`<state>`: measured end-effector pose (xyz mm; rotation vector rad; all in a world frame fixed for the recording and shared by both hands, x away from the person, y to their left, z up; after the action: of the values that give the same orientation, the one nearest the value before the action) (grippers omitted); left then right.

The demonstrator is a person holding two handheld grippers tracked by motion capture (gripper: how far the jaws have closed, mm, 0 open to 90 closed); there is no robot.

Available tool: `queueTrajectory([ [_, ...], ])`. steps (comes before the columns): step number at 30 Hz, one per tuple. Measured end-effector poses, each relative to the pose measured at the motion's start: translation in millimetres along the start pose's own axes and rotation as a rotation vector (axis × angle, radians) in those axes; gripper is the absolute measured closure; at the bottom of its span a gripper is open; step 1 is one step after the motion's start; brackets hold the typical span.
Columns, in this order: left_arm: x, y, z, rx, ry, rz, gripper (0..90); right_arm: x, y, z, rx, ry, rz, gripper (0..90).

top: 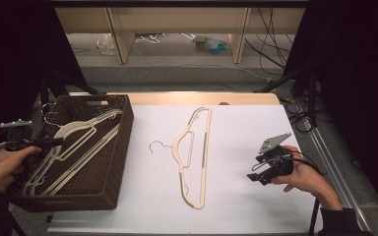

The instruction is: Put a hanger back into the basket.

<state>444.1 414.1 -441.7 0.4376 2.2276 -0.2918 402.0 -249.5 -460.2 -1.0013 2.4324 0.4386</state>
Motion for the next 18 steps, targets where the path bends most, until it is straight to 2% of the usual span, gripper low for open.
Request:
queueTrajectory([
  [1,0.0,0.0,0.0,0.000,0.000,0.000,64.9,0.0,0.0,0.0,0.000,0.000,0.000,25.7],
  [2,-1.9,-0.4,-4.4,-0.024,-0.010,-0.008,60.1,0.6,0.6,-0.1,-0.005,0.010,0.000,25.7],
  [3,-7.2,-4.9,-11.1,-0.051,-0.052,-0.015,57.6,0.7,0.6,0.0,-0.005,0.010,0.000,25.6],
  [4,-11.2,-10.7,-15.1,-0.046,-0.078,-0.012,56.1,0.6,0.5,0.2,-0.004,0.010,-0.001,25.6],
  [5,-11.2,-10.7,-15.1,-0.046,-0.078,-0.012,53.4,0.4,0.6,0.9,-0.002,0.003,0.002,25.7],
  [6,-16.7,-19.2,-20.7,-0.049,-0.109,-0.007,53.4,0.4,0.6,0.9,-0.002,0.003,0.002,25.7],
  [7,-21.5,-27.2,-25.2,-0.041,-0.135,-0.005,44.9,0.4,0.6,0.9,0.000,0.005,0.004,25.7],
  [8,-26.9,-36.2,-29.8,-0.032,-0.170,-0.007,44.9,0.4,0.6,0.9,0.000,0.005,0.004,25.7],
  [9,-36.0,-55.0,-37.8,-0.013,-0.219,0.000,38.5,-0.2,0.6,1.1,0.003,0.006,0.002,25.6],
  [10,-36.0,-55.0,-37.8,-0.013,-0.219,0.000,36.6,-0.2,0.6,1.1,0.003,0.006,0.002,25.6],
  [12,-44.9,-80.6,-45.3,0.021,-0.270,0.033,35.6,-1.1,1.1,2.1,0.005,0.005,0.008,25.6],
  [13,-50.2,-107.0,-49.9,0.065,-0.301,0.070,33.1,-1.5,3.0,3.8,0.005,0.006,0.010,25.6],
  [14,-50.2,-107.0,-49.9,0.065,-0.301,0.070,32.7,-2.0,3.2,4.5,0.006,0.004,0.008,25.7],
  [16,-52.4,-133.1,-51.8,0.102,-0.329,0.094,32.2,-2.5,4.4,5.7,0.017,-0.006,0.023,25.6],
  [17,-52.5,-149.3,-51.7,0.135,-0.331,0.109,30.8,-5.1,5.3,6.7,0.029,-0.018,0.029,25.3],
  [18,-52.2,-158.7,-51.2,0.154,-0.333,0.120,30.8,-5.1,5.3,6.7,0.029,-0.018,0.029,25.3],
])
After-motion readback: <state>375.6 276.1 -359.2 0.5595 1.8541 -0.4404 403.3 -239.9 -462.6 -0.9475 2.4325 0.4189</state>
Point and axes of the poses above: each handheld gripper's, and its own axes: z roughly forward along the jaws, x roughly out of its underside, y roughly to its left, the point moved 6 cm from there along z, roughly forward along the jaws, and after that the axes turned 12 degrees about z, right-handed, at the moved point
